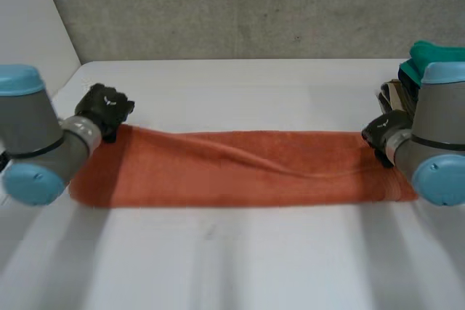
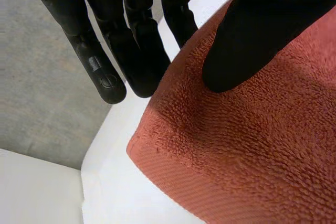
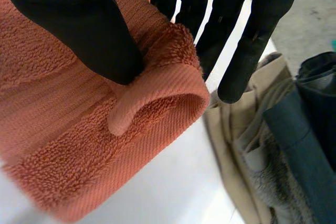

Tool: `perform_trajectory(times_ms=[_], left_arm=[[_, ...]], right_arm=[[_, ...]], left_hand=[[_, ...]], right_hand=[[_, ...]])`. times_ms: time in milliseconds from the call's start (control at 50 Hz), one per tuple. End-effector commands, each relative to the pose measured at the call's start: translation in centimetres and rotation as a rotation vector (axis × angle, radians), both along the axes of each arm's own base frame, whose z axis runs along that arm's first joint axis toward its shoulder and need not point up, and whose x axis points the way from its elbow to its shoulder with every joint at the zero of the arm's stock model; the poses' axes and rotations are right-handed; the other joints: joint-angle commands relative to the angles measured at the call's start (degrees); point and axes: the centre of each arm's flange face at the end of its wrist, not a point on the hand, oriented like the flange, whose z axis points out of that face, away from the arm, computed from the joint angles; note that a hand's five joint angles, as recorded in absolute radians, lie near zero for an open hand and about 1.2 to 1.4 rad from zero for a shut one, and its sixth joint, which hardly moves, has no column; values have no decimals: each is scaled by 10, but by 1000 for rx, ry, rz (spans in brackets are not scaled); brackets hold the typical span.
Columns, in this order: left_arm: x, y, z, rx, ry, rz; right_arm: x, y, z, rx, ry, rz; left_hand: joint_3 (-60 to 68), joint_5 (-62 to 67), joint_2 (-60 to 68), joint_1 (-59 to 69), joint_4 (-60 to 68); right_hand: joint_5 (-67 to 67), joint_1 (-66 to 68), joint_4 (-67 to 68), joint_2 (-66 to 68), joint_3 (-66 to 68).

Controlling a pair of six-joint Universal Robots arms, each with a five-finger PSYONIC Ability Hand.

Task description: Fold the laundry.

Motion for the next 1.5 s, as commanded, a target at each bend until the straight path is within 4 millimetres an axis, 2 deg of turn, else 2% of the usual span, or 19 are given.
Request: perform_trajectory(times_ms=[20,40,100,120,200,400,500,640,780,840,860,900,940,960,1000,1080,1300,1380,1500], left_arm=[[-16,-30,-17,-39,-12,31],[-18,-32,-20,-36,-10,31],[-23,-32,-25,-34,-2,19],[-25,-31,-24,-38,0,16],[-35,-27,-23,-63,0,-10],[-36,-26,-19,-75,10,-6],[-31,-24,-26,-52,-3,-3],[-29,-23,-31,-37,-2,1],[-33,-19,-33,-29,0,-7],[-33,-16,-37,-17,-4,-8],[-33,-14,-37,-17,-4,-10],[-34,-14,-38,-17,-4,-11],[-34,-13,-37,-17,-4,-10],[-34,-12,-35,-20,-3,-10],[-32,-10,-32,-23,-2,-10],[-31,-6,-23,-28,5,-7],[-23,28,33,-21,259,22],[-22,44,52,17,417,-23],[-26,60,56,108,545,-120]], right_arm=[[6,-28,-18,-54,0,-25],[5,-31,-21,-55,2,-33],[4,-34,-22,-70,9,-55],[3,-35,-19,-80,10,-72],[5,-31,-3,-117,-6,-77],[8,-3,43,-162,-105,10],[14,12,29,-90,-128,112],[20,8,2,-48,-138,154],[25,-19,-19,-167,-156,160],[29,-33,-25,-237,-171,163],[31,-39,-26,-265,-179,164],[32,-50,-26,-323,-190,155],[33,-61,-23,-373,-194,135],[31,-67,-22,-401,-196,107],[29,-70,-21,-410,-201,86],[26,-67,-13,-407,-221,60],[-24,10,26,-127,-288,17],[-41,30,20,24,-312,-5],[-60,39,1,124,-324,-49]], left_hand=[[115,139,113,139,111],[115,139,113,139,111],[115,139,113,139,111],[115,139,113,139,111],[-196,-171,-198,-172,-199],[-183,-158,-185,-158,-186],[-188,-163,-190,-163,-191],[-194,-170,-197,-170,-198],[-199,-175,-202,-175,-203],[-199,-175,-202,-175,-203],[-199,-175,-202,-175,-203],[-198,-173,-200,-174,-201],[-198,-173,-200,-174,-201],[-199,-175,-202,-175,-203],[-199,-175,-202,-175,-203],[-199,-175,-202,-175,-203],[-261,-237,-264,-237,-265],[-366,-341,-368,-342,-369],[-499,-474,-501,-475,-502]], right_hand=[[126,155,113,124,117],[126,155,113,124,117],[-519,-489,-532,-521,-528],[-574,-545,-587,-576,-583],[-574,-545,-587,-576,-583],[-574,-545,-587,-576,-583],[-574,-545,-587,-576,-583],[-524,-495,-537,-527,-533],[-328,-298,-341,-330,-337],[-145,-116,-158,-147,-154],[-4,25,-17,-7,-13],[64,94,51,62,55],[-68,-38,-80,-70,-76],[-380,-351,-393,-382,-389],[-572,-543,-585,-575,-581],[-574,-545,-587,-576,-583],[-574,-545,-587,-576,-583],[-521,-492,-534,-524,-530],[-474,-445,-487,-476,-483]])
